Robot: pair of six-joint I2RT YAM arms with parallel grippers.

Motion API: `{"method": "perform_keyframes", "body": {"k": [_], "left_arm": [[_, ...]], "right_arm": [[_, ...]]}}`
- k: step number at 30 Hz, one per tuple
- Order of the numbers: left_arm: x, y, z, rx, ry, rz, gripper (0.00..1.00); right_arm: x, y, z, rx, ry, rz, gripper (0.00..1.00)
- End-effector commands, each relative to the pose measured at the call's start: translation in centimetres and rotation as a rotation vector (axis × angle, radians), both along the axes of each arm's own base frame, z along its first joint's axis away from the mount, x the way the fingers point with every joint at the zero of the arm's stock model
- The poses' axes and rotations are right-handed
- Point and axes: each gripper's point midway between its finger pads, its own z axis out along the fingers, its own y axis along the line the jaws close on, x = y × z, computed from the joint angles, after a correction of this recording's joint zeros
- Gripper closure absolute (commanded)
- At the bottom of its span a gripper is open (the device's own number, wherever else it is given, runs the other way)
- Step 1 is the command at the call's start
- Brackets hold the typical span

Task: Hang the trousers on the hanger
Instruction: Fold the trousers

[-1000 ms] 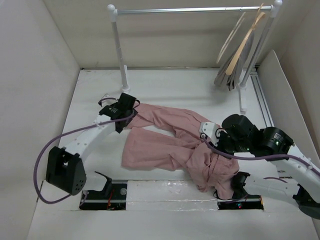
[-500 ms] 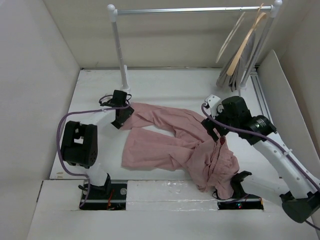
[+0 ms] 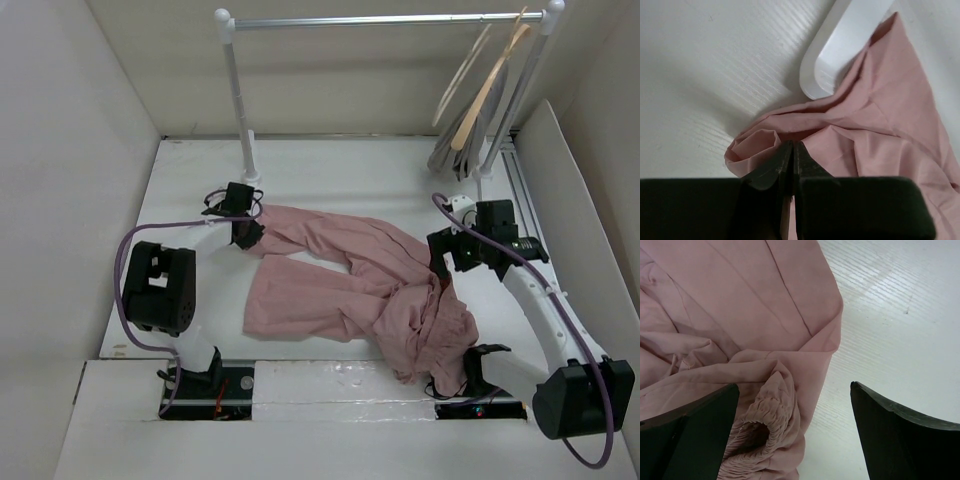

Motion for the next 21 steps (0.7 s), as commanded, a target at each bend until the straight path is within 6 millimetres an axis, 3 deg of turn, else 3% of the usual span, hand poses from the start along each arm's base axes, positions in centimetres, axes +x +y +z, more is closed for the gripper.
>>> {"method": "perform_keyframes", "body": {"k": [1,4,5,6,7,8,9,12,13,14,15,16,17,19,20,21], "left_arm": [[2.0,-0.3,6.6,-0.005,-0.185,-0.049,1.00],[3.5,0.3,13.2,0.037,-0.314,-0.049,1.00],[4.6,0.4,17.5,0.045,-0.393,-0.046,1.00],[5.2,1.0,23.3,0.068,-0.500,-0.033,1.00],[5.1,1.1,23.3,0.077,-0.500,-0.041,1.00],[5.3,1.3,28.0,0.077,-0.584,-0.028,1.00],[4.9,1.9,31.0,0.087,-0.643,-0.007,1.00],[2.6,4.0,37.2,0.129,-0.775,0.061,1.00],[1.8,4.7,37.7,0.148,-0.796,0.083,1.00],[1.5,5.4,35.5,0.179,-0.770,0.104,1.00],[-0.3,7.1,35.6,0.213,-0.790,0.172,1.00],[-1.0,7.7,34.2,0.225,-0.777,0.197,1.00],[-1.3,8.4,29.1,0.254,-0.691,0.203,1.00],[-2.6,10.2,24.9,0.206,-0.632,0.240,1.00],[-3.8,10.9,19.1,0.202,-0.517,0.257,1.00],[-4.5,10.6,16.7,0.118,-0.481,0.270,1.00]], "right_arm": [[1.8,1.3,1.8,0.096,-0.100,0.015,0.02],[2.2,1.4,2.0,0.102,-0.116,0.012,0.02],[2.5,1.7,2.1,0.114,-0.116,0.024,0.02],[2.6,1.9,2.2,0.124,-0.111,0.033,0.02],[2.6,1.9,2.2,0.124,-0.111,0.034,0.02],[2.7,2.0,2.5,0.126,-0.116,0.036,0.02],[2.7,2.0,2.5,0.126,-0.113,0.036,0.02],[2.3,1.6,2.4,0.110,-0.119,0.023,0.02],[2.2,1.5,2.3,0.107,-0.118,0.021,0.02],[1.9,1.5,2.0,0.109,-0.112,0.020,0.02],[1.5,1.5,1.5,0.109,-0.094,0.023,0.02],[1.2,1.6,1.4,0.112,-0.087,0.025,0.02],[1.0,1.9,1.3,0.124,-0.081,0.038,0.01],[0.6,2.3,1.3,0.134,-0.087,0.052,0.00],[0.4,3.3,1.4,0.157,-0.089,0.088,0.00],[0.5,3.8,1.4,0.170,-0.095,0.105,0.00]]}}
